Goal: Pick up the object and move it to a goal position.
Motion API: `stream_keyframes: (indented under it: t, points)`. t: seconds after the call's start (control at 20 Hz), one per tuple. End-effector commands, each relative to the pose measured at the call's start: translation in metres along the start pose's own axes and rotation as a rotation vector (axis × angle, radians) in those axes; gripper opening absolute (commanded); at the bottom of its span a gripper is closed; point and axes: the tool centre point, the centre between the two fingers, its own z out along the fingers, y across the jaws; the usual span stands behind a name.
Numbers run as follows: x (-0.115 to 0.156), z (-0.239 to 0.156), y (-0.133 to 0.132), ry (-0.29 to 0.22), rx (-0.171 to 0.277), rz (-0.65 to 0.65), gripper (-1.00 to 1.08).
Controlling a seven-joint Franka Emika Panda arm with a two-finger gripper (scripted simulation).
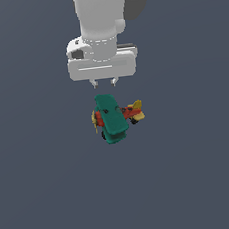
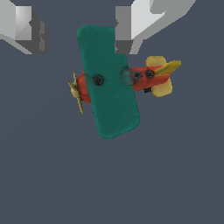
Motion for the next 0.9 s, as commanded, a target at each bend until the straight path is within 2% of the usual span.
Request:
stream_keyframes:
  t: [0.0,0.4,0.85]
  points:
    - [0.0007,-0.0001,0.0026,0.003,-0.003,-0.002,0.28]
    - [0.0012,0.0008,0.0057,0.007,-0.008,-0.009,0.28]
    - [0.0043,0.0055,0.0059,-0.011,0.007,-0.015,0.28]
